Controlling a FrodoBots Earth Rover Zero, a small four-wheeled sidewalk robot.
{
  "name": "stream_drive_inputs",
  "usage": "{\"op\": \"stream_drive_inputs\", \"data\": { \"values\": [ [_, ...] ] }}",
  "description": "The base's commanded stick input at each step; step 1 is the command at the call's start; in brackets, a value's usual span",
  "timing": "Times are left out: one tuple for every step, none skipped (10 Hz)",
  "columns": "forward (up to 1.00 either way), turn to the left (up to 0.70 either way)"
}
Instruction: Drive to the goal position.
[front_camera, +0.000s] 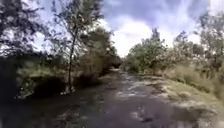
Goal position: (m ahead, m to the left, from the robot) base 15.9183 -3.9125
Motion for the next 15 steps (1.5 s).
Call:
{"op": "stream_drive_inputs", "data": {
  "values": [
    [1.00,-0.09],
    [1.00,-0.38],
    [1.00,-0.40],
    [1.00,-0.40],
    [1.00,-0.40],
    [1.00,-0.40],
    [1.00,-0.30],
    [1.00,-0.03],
    [1.00,-0.05],
    [1.00,-0.10],
    [1.00,-0.40],
    [1.00,-0.23],
    [1.00,0.00],
    [1.00,0.00],
    [1.00,0.00]
  ]
}}
